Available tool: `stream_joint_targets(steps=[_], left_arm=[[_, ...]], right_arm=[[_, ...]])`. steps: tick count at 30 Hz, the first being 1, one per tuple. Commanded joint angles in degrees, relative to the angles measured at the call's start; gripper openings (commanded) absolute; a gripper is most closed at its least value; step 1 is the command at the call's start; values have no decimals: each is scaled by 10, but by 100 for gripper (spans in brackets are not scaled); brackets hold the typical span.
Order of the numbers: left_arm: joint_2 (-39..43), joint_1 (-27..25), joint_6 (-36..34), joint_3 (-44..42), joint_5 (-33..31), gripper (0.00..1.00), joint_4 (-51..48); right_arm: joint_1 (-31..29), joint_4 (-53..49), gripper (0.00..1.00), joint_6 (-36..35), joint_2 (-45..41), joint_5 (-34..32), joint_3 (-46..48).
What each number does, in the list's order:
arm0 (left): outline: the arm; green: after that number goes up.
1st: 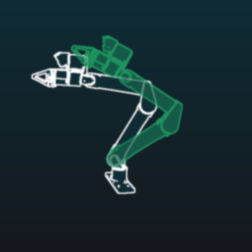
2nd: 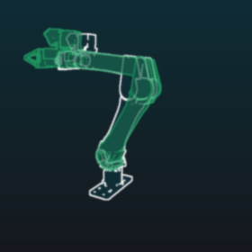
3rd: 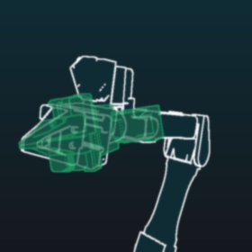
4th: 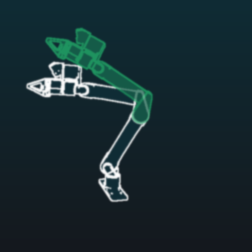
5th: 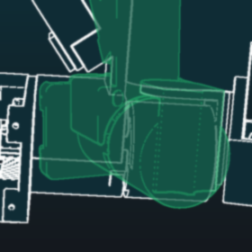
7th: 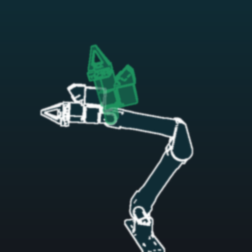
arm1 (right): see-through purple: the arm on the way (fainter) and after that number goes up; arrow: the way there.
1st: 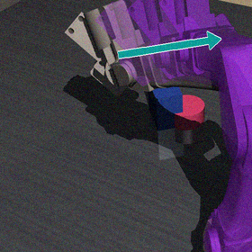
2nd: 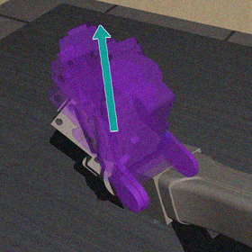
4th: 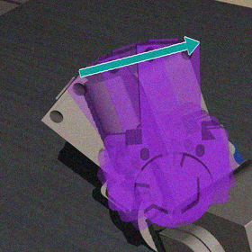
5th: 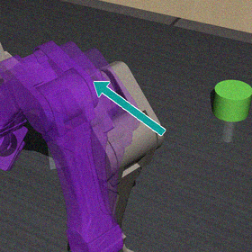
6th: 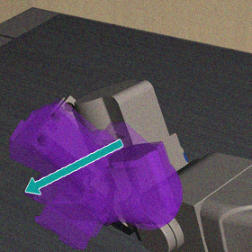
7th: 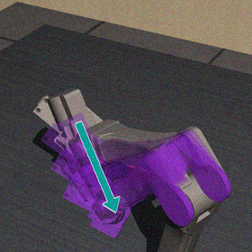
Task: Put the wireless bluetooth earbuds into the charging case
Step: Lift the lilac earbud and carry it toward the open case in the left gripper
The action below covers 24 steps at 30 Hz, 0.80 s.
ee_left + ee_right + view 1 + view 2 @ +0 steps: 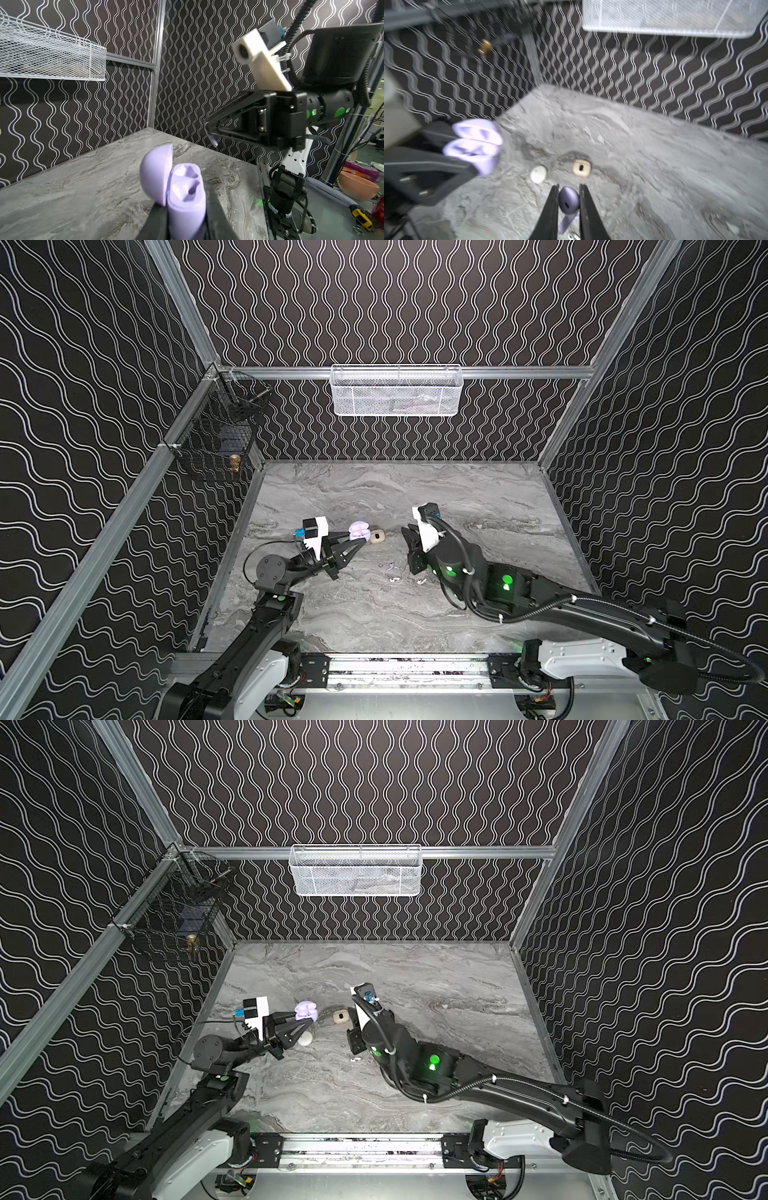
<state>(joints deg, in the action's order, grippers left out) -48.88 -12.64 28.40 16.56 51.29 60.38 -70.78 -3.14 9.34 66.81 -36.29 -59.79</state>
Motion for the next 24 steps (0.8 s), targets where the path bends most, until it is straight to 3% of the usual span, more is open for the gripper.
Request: stream_joint_targets(steps=[1,6,17,24], left_arm=[[2,0,14,-6,12,0,63],[-4,0,23,-12,19,0,95],[-29,-5,55,-29,49,0,204],[-42,-6,88,-37,66,0,270]], right_arm=[[-27,118,13,-67,-15,-24,17],[-79,205,13,-142,-4,-55,42],[-93,299,13,-187,11,10,59],[-92,412,13,-248,20,78,106]])
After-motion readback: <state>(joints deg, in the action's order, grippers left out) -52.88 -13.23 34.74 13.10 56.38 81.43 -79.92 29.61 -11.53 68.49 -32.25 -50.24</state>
